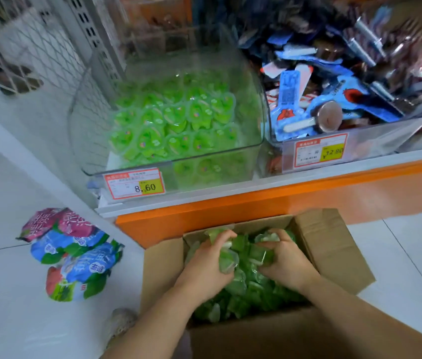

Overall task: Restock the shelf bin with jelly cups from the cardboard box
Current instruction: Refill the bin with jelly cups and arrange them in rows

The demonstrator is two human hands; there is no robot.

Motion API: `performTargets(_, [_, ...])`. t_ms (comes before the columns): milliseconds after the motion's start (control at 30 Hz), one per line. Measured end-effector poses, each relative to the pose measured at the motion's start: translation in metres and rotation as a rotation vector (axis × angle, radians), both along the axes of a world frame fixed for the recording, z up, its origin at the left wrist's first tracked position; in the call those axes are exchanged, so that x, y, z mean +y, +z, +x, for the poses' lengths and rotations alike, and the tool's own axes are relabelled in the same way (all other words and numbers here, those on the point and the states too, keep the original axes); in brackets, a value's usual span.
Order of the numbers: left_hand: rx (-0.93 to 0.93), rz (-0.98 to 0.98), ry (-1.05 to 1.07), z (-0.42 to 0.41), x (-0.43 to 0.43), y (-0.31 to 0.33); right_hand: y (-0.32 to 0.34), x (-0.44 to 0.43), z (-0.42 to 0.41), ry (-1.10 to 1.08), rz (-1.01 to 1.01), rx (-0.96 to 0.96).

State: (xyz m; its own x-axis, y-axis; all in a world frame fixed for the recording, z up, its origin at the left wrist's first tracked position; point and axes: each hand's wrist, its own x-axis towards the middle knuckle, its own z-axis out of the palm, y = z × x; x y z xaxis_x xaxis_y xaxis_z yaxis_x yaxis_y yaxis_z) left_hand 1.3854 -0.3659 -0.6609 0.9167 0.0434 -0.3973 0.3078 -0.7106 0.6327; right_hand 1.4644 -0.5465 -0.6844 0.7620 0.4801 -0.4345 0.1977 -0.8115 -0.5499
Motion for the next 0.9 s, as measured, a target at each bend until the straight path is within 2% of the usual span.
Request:
performTargets(167, [-0.144, -0.005, -0.077, -0.026, -0.006, 0.069, 0.065, -0.004, -0.012, 0.090, 0.115, -0.139])
performTargets(267, [-0.235, 0.113, -0.133, -0.043, -0.003, 0.112, 0.110, 0.000, -0.022, 0.150, 0.196, -0.252])
performTargets(467, [-0.521, -0.028, -0.139, -0.059, 0.014, 0.211, 0.210, 0.008, -0.031, 0.229, 0.295, -0.341])
performTargets(600, [-0.658, 0.026, -0.099, -0.047, 0.032, 0.256, 0.263, 0.020, -0.028, 0.242, 0.347, -0.412])
performTargets(733, [-0.654, 0.120, -0.053, -0.014, 0.059, 0.271, 0.284, 0.047, -0.003, 0.243, 0.314, -0.486])
performTargets(900, [-0.581, 0.287, 0.016, 0.043, 0.089, 0.259, 0.271, 0.097, 0.036, 0.166, 0.283, -0.522])
